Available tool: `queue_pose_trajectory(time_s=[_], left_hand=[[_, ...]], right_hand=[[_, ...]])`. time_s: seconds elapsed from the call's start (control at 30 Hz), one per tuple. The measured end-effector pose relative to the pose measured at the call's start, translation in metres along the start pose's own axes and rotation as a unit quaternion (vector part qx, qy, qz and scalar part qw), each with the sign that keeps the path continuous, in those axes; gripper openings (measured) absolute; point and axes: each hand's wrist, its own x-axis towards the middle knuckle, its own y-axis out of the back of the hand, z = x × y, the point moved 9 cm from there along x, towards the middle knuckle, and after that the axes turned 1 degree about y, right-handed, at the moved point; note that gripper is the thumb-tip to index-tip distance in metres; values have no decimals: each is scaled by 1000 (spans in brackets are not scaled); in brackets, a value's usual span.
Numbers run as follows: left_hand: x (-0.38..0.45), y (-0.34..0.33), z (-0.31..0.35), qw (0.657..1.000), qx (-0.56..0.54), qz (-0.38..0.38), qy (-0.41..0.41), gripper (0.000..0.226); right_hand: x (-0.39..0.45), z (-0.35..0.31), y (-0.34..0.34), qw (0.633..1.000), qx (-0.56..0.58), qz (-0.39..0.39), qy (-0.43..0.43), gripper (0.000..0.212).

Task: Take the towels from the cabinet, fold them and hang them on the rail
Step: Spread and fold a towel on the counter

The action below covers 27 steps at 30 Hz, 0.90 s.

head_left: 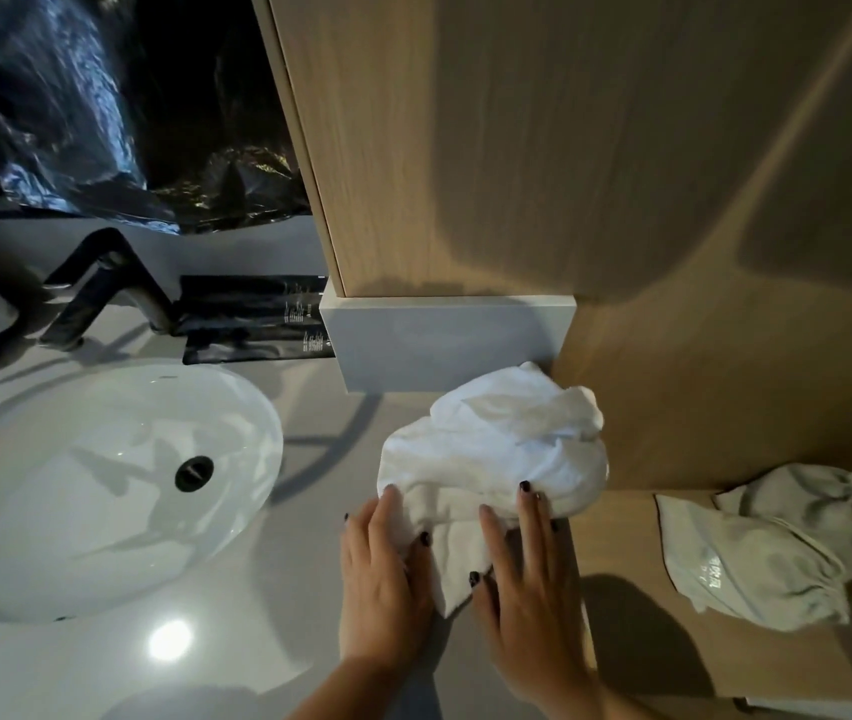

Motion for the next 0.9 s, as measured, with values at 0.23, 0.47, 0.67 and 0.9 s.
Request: queue_pose_trajectory(time_s=[0.23, 0.47, 0.67, 0.9], left_hand=[[-2, 0, 3, 993, -89, -69, 16, 44], [14, 32, 15, 978, -182, -28, 96, 43], [29, 78, 78, 959, -272, -66, 33, 40], [54, 148, 145, 947, -289, -94, -101, 36]], right_hand=[[2, -2, -7, 998, -34, -44, 16, 59], [6, -8, 6, 997, 57, -47, -26, 64], [46, -39, 87, 975, 198, 92, -51, 76], [122, -104, 149, 966, 188, -172, 48, 93]])
